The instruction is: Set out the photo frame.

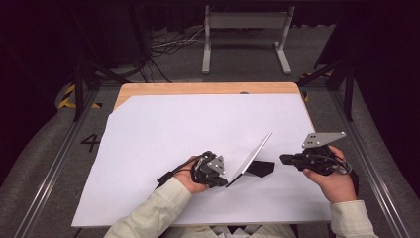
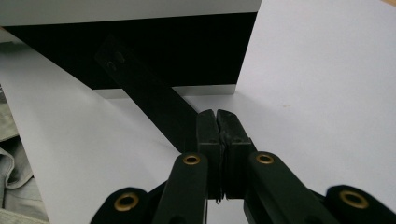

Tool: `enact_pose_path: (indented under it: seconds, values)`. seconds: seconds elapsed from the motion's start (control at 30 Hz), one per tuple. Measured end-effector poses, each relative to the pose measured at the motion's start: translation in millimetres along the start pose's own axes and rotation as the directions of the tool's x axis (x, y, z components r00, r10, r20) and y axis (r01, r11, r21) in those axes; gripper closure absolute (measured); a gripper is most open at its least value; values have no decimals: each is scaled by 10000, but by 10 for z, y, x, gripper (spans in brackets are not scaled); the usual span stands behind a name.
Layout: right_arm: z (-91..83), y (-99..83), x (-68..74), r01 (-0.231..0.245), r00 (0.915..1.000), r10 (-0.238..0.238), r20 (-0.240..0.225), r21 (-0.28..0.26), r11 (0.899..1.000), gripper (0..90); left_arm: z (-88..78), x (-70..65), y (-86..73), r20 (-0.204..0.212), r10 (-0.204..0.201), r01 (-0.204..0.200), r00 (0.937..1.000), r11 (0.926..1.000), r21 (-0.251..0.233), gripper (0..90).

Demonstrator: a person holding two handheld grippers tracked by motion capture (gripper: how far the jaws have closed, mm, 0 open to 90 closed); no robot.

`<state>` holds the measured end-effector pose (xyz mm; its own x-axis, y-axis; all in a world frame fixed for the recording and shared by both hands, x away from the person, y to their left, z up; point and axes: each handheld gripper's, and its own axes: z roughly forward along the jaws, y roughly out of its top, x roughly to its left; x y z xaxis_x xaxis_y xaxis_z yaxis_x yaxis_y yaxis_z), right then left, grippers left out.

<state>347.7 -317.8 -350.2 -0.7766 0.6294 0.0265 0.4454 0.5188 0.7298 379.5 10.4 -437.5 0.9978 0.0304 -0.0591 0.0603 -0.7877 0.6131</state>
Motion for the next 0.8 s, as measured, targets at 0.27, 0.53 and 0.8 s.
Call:
enact_pose_path:
  seconds: [0.27, 0.53, 0.8]
  values:
    - [-30, 11, 4, -355, 9992, 354, -190, -60, 9994, 884, 58, -50, 61, 216, 124, -123, 9997, 9999, -40, 900]
    - [-74, 11, 6, -467, 9988, 464, -166, -147, 9988, 883, 114, -112, 125, 365, 297, -295, 9989, 9996, -43, 900]
    - [-111, 8, 14, -467, 9988, 465, -127, -195, 9987, 883, 164, -156, 179, 474, 390, -387, 9981, 9992, -82, 900]
